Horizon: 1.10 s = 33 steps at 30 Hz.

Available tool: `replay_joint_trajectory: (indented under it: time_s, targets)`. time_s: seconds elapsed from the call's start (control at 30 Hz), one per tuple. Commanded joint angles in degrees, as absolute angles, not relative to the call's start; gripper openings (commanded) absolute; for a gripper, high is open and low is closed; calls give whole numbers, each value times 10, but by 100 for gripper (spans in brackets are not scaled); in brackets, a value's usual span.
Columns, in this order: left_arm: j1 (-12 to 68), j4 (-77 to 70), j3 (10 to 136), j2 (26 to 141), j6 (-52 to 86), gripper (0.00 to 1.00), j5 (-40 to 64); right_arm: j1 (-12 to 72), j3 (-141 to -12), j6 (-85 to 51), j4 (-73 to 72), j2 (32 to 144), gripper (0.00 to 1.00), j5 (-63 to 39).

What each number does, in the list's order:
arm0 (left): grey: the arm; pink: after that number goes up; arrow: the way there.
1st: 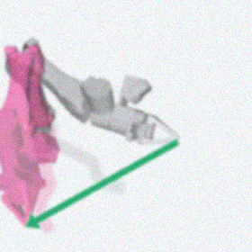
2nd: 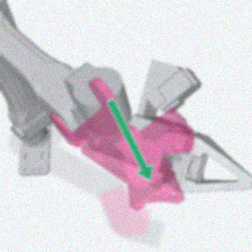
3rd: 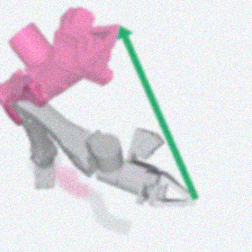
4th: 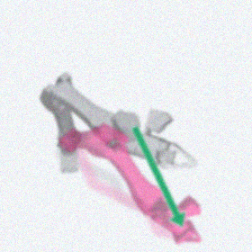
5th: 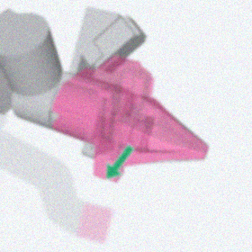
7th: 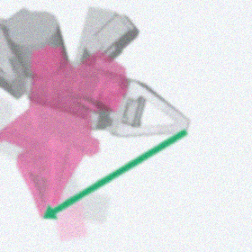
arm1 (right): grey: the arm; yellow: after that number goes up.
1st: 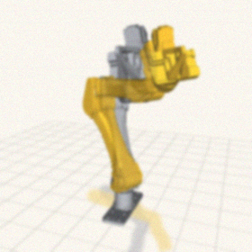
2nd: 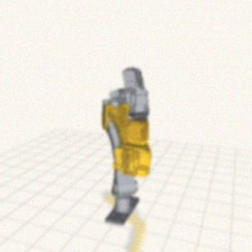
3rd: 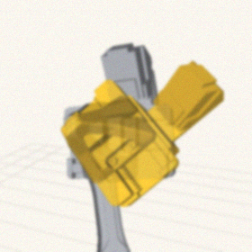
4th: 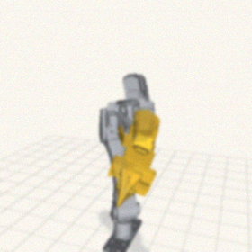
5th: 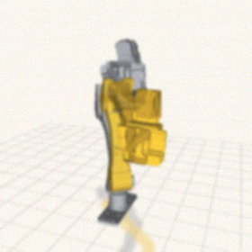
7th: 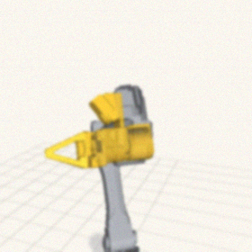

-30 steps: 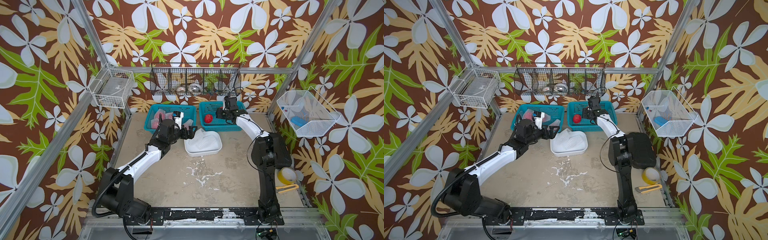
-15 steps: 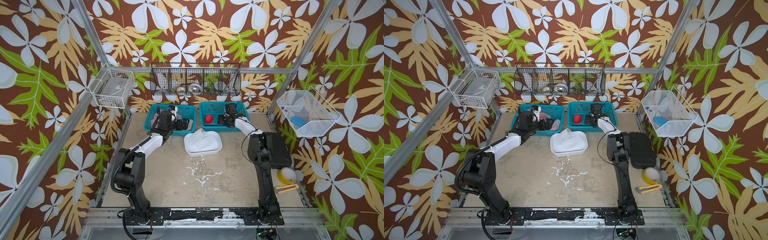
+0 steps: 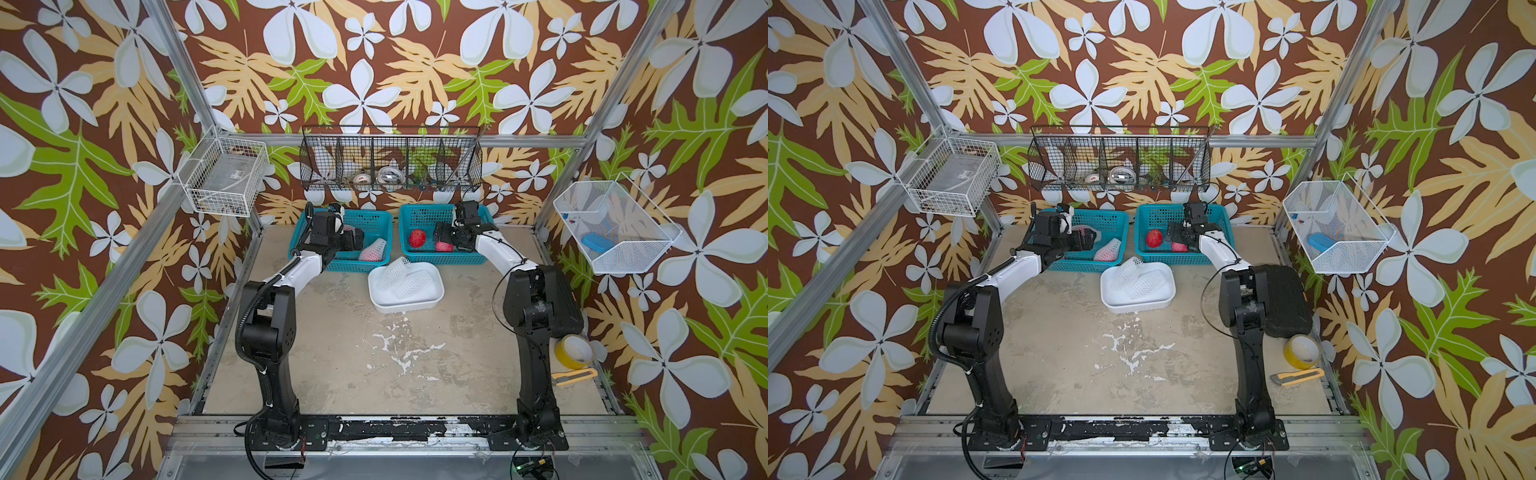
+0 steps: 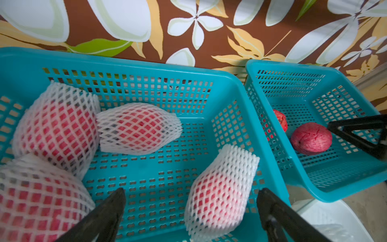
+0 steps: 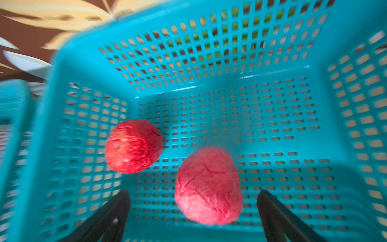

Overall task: Remove foam nets from apples
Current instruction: Place the apple in the basket, then pick up the apple from the basket.

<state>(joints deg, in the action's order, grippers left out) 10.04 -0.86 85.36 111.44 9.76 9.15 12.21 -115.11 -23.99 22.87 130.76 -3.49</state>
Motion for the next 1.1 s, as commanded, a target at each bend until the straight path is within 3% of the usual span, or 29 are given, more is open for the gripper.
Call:
replay_joint_trajectory:
  time_s: [0.0, 0.13, 0.47, 0.7, 1.07]
  targets:
    - [100, 8, 869, 1118, 82, 100, 90, 126, -1133, -243, 206, 1276, 100, -33]
    - [100, 28, 878, 1116, 83, 100, 89, 130, -1121, -236, 235, 1244, 100, -50]
    - [101, 109, 959, 1172, 53, 100, 70, 176, -947, -242, 136, 1063, 97, -27]
    - [107, 189, 1041, 1227, -63, 100, 178, 184, -798, -245, 39, 946, 96, -46]
    - [105, 380, 1216, 1331, -199, 100, 237, 192, -707, -258, 26, 910, 94, -62]
